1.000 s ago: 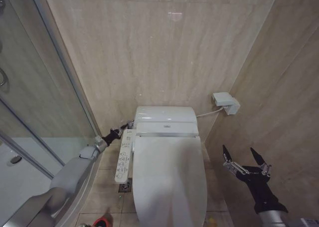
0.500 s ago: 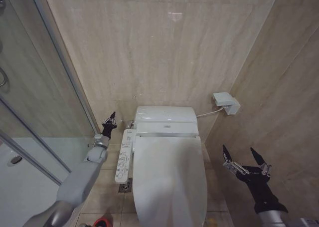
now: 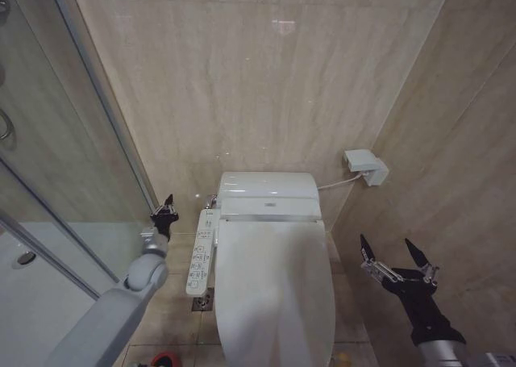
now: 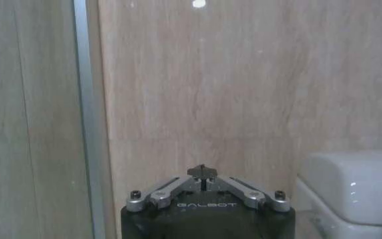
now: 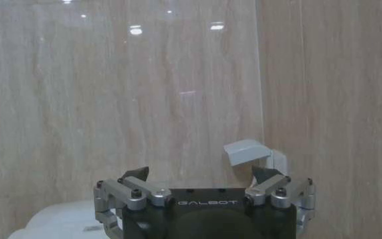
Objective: Open the toilet lid, clean the toilet bowl with a toilet brush, close the toilet lid, and flush.
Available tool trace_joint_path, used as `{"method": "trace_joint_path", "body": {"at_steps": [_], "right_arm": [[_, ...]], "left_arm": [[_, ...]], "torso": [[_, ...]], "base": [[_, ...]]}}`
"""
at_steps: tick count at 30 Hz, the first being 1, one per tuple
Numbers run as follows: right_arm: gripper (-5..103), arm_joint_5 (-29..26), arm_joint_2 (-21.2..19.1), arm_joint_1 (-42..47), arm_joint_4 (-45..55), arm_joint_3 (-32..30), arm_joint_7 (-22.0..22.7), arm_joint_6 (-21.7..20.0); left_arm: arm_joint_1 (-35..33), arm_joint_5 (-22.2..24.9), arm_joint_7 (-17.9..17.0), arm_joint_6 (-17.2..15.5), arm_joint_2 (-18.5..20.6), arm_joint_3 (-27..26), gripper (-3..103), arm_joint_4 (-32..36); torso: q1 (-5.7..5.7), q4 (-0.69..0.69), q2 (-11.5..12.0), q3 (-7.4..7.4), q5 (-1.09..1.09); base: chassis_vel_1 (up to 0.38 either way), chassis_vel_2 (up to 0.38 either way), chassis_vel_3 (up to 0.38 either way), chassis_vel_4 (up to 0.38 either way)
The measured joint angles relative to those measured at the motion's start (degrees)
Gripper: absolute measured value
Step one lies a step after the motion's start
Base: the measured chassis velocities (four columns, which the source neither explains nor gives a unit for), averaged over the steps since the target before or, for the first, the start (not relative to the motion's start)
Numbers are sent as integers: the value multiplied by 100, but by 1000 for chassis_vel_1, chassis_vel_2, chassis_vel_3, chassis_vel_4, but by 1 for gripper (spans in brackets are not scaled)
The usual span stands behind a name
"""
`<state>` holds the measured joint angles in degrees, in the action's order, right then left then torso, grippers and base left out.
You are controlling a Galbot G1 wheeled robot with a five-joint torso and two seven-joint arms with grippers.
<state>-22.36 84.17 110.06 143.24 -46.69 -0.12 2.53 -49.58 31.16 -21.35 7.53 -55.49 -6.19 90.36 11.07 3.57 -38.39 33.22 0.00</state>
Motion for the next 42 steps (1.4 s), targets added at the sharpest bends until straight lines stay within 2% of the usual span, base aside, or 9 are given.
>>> {"method": "trace_joint_path", "body": {"at_steps": [9,19,22,23,25,27,33,36,42], "right_arm": [[100,0,0,0,0,0,0,0],[100,0,0,0,0,0,0,0],[100,0,1,0,0,0,0,0],[100,0,1,0,0,0,0,0],[100,0,1,0,0,0,0,0],[100,0,1,0,0,0,0,0],[100,0,0,0,0,0,0,0],[100,0,0,0,0,0,0,0],[100,0,0,0,0,0,0,0]], "left_arm": [[-543,16,75,95,128,-324,0,689],[-1378,-56,279,228,-109,-1287,0,1007],[-2045,52,901,293,28,-1665,0,1404],[-2045,52,901,293,28,-1665,0,1404],[-2426,158,1735,399,73,-2072,0,1518],[-2608,220,2248,430,47,-2466,0,1531],[-2813,291,2619,469,-175,-3051,0,1597],[-2880,261,2763,580,-555,-3276,0,1606],[-3004,81,2759,591,-927,-3188,0,1833]], "torso": [[0,1,0,0,0],[0,2,0,1,-1],[0,-1,0,0,1],[0,-1,0,0,1],[0,0,0,0,0],[0,1,0,0,0],[0,2,0,0,1],[0,1,0,1,0],[0,2,0,1,1]], "base": [[0,0,0,0],[0,0,0,0],[0,0,0,0],[0,0,0,0],[0,0,0,0],[0,0,0,0],[0,0,0,0],[0,0,0,0],[0,0,0,0]]}}
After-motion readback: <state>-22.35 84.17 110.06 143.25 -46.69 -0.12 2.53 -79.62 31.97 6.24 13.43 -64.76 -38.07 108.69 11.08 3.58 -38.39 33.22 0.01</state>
